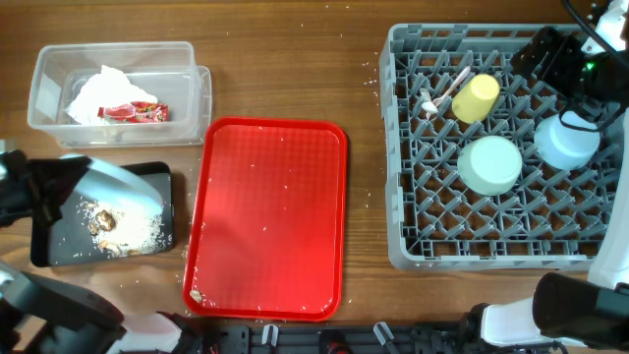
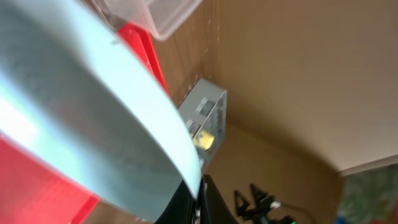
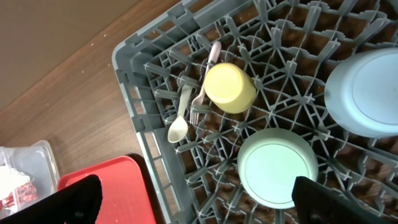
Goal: Sort waste into correct bins and load items into the dishwasher rack
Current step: 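Set the emptied plate back on the red tray with the left gripper, then reach the right gripper to the plate and grasp its rim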
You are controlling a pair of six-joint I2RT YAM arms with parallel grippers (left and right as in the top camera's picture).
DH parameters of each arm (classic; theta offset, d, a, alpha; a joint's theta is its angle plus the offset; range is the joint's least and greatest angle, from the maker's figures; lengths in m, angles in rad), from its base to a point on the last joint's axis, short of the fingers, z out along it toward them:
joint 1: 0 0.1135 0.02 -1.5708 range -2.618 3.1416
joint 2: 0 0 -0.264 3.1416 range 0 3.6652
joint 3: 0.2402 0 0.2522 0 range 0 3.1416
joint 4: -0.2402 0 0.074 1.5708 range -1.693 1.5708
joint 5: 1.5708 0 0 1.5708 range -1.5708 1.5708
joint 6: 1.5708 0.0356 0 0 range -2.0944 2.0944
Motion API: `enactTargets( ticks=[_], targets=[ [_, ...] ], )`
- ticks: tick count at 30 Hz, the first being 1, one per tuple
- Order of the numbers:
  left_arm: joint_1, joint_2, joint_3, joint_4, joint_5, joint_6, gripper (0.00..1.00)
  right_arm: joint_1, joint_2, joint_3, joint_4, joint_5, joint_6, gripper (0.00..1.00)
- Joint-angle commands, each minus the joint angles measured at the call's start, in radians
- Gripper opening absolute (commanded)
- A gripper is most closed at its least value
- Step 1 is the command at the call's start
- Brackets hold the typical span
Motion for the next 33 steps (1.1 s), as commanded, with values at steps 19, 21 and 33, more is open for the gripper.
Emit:
enactTargets(
  ticks=[19,21,33],
  targets=[
    [-1.432,-0.026,0.004,0.461,-1.028,-1.039,0.04,0.002,0.008,0.002,0.002,0.017,-0.016,1.0],
    [-1.5,0.05,0.004,0.513,-1.027,-1.042,0.04,0.002,0.008,0.002,0.002,0.017,-0.017,1.0],
    [-1.585,0.283,0.004,0.58,-1.01,-1.059,0.18,0.002,0.008,0.002,0.002,0.017,-0.017,1.0]
  ],
)
